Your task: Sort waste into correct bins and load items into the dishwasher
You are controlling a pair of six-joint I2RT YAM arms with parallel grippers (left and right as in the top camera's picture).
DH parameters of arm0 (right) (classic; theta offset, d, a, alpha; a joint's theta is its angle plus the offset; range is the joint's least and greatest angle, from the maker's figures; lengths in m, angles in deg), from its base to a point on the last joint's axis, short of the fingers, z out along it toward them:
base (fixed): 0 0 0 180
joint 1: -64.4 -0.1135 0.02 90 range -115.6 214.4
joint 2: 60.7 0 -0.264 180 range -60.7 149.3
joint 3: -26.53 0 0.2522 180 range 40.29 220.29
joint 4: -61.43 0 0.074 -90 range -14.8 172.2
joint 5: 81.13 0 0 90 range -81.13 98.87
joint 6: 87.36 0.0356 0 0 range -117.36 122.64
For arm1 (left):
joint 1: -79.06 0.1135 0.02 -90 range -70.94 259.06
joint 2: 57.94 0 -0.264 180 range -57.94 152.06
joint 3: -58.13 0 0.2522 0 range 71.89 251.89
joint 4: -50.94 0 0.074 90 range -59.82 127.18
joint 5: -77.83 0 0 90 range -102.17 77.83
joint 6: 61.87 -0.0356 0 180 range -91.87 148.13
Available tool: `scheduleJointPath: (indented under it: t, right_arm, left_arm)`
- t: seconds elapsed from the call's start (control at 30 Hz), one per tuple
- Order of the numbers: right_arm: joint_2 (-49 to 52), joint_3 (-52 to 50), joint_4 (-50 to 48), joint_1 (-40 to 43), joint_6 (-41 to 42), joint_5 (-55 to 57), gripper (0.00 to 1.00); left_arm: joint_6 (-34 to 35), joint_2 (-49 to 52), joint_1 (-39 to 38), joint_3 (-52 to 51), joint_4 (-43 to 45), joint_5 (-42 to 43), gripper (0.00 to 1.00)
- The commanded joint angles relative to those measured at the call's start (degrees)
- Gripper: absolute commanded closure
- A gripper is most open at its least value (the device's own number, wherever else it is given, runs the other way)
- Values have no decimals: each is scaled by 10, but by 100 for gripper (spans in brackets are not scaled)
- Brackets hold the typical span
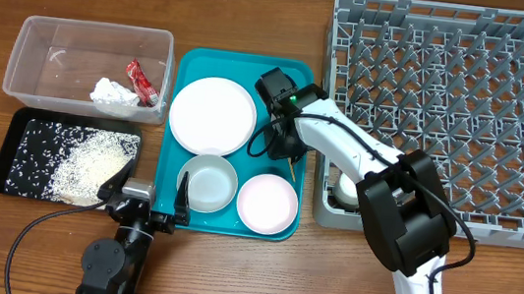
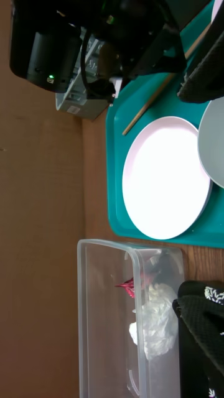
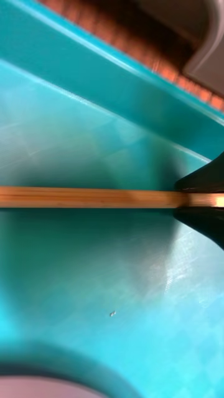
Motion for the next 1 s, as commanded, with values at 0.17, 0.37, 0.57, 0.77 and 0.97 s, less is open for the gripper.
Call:
scheduleJointPath:
  t: [0.17,0.37,0.57,0.77,0.97]
  right_arm:
    - [-74,159,65,7,11,1,96]
    - [-147,207,98,51,11,28,96]
    - [-140,187,138,125,-26,28,96]
    - [-114,100,104,149,-35,25,96]
    - [-108,72,92,147,-37,25,71]
  left_arm:
    - [-11,-2,3,-3,0,-8,0]
    - [-11,-2,3,-3,0,-8,0]
    - [-11,-2,3,-3,0,-8,0]
    - [-11,-2,3,-3,0,-8,0]
    - [-11,-2,3,-3,0,-8,0]
